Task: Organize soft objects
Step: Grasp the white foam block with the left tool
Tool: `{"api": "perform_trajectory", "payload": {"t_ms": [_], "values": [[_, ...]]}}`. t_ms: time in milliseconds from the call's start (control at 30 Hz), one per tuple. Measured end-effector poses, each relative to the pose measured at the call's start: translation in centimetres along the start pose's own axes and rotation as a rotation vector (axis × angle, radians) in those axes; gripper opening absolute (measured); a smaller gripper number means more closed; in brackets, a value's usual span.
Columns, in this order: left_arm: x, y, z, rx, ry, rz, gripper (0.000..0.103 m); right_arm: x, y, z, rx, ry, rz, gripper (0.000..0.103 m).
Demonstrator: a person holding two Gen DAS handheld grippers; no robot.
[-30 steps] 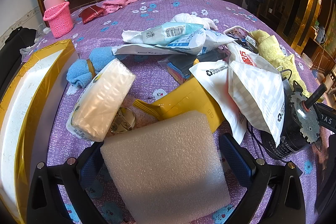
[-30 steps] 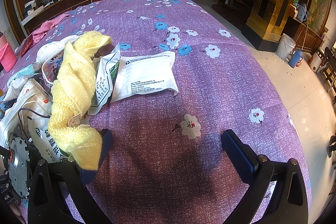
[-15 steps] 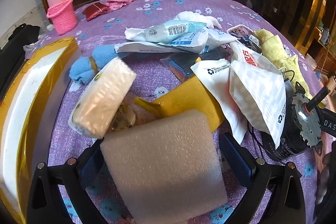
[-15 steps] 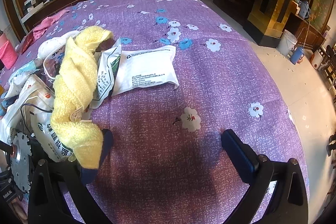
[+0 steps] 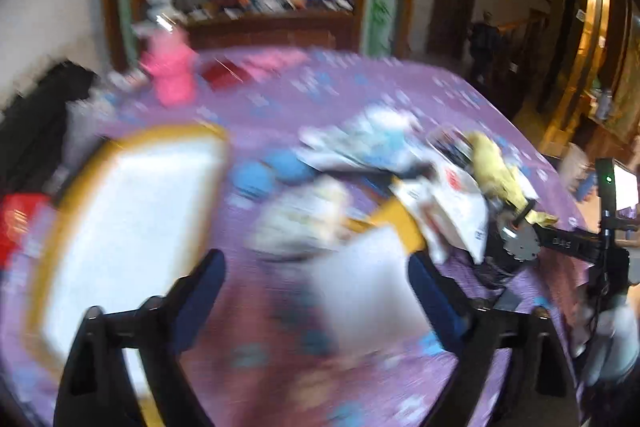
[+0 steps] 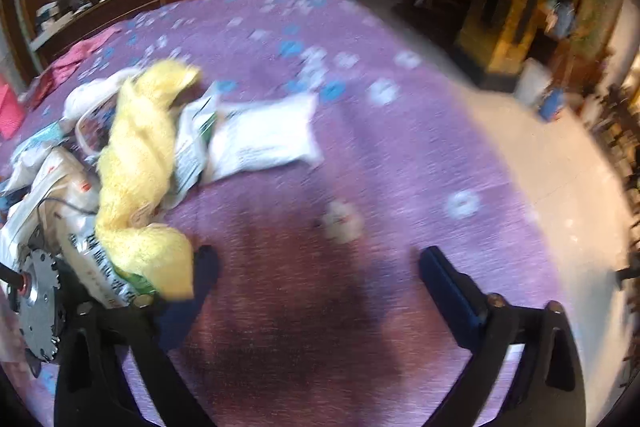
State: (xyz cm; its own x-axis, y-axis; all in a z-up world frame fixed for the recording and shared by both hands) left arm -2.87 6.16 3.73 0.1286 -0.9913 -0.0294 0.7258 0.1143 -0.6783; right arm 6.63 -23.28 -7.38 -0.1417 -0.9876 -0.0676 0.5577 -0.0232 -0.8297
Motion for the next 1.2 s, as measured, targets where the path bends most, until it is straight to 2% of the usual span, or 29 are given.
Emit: {"api": "perform_trajectory", "payload": {"t_ms": [33,100,167,200,233,267,300,333,367,433,467,567,667,767,833,933,1000,1033,1067,1100,1200], "values": [[-1.5,-1.7,0.3,0.046,-0.002,0.021,0.102,0.4,-0.6,0.2,0.021,0.0,-0.034,0.089],[-3.7,-4.2,0.6,0.113,-0.026,0.012,0.102,0.8,-2.8,0.9,0.078,-0.047,-0.108,0.089],[-5.2,-5.8,0.8,0.141,-0.055,-0.046,0.102,0.8,-6.6,2.2,0.173,-0.076,-0.14,0.09],[-5.6,-5.9,1.1,0.152,-0.067,-0.073,0.102,0.6,-9.4,3.1,0.257,-0.087,-0.141,0.095],[-5.9,-6.4,1.0,0.172,-0.081,-0.117,0.102,0.2,-12.4,4.0,0.356,-0.093,-0.128,0.103],[-5.9,-6.4,1.0,0.179,-0.085,-0.144,0.102,-0.1,-14.9,4.6,0.441,-0.093,-0.097,0.103],[-5.7,-6.2,0.8,0.181,-0.086,-0.178,0.102,-0.6,-17.4,5.1,0.531,-0.083,-0.018,0.103],[-5.2,-5.7,0.3,0.165,-0.083,-0.206,0.102,-0.9,-18.9,5.3,0.584,-0.067,0.079,0.103],[-4.7,-5.3,0.0,0.151,-0.083,-0.211,0.102,-1.5,-18.5,5.4,0.533,-0.052,0.167,0.101],[-3.2,-3.9,-1.1,0.094,-0.082,-0.223,0.102,-2.6,-15.3,5.4,0.364,-0.049,0.176,0.1],[-2.4,-3.2,-1.7,0.056,-0.071,-0.23,0.102,-2.8,-14.1,5.2,0.35,-0.035,0.167,0.1],[0.1,-1.2,-3.3,-0.037,-0.01,-0.197,0.102,-3.6,-11.5,3.9,0.355,-0.049,0.175,0.1],[1.2,0.1,-3.0,-0.049,0.004,-0.145,0.102,-3.6,-10.4,3.3,0.392,-0.077,0.172,0.1],[2.1,1.7,-2.3,-0.049,-0.002,-0.089,0.102,-2.0,-9.0,3.0,0.404,-0.008,0.184,0.1],[3.2,3.4,-2.1,-0.068,0.009,-0.057,0.102,-0.8,-8.1,2.5,0.394,0.039,0.186,0.1],[4.2,5.0,-2.1,-0.088,0.002,-0.047,0.102,0.4,-6.7,2.3,0.347,0.093,0.203,0.1],[5.0,6.2,-2.3,-0.101,0.027,-0.004,0.102,0.8,-6.6,2.3,0.353,0.102,0.188,0.1],[5.3,7.0,-2.7,-0.138,0.055,0.018,0.098,0.9,-6.4,2.3,0.35,0.101,0.186,0.1],[5.5,7.5,-3.0,-0.163,0.057,0.004,0.075,0.8,-6.4,2.2,0.345,0.101,0.19,0.1],[5.4,7.8,-3.1,-0.193,0.041,-0.03,0.077,0.8,-6.3,2.2,0.342,0.1,0.191,0.1],[3.6,6.2,-3.2,-0.211,-0.077,-0.154,0.076,1.1,-6.4,2.2,0.347,0.096,0.171,0.1]]}}
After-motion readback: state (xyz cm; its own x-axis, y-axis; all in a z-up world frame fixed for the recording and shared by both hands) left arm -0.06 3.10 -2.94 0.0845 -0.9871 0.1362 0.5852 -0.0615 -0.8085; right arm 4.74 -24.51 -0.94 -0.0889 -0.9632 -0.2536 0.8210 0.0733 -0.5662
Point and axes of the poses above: each gripper's, at about its wrist camera, not at the fingertips, and y roughly the way its jaws point, x to its right, z to its top, the point moved 7 cm from there along y, roughly the way its jaws point, and after that the axes turned 5 degrees about z, right-handed, at the moved point
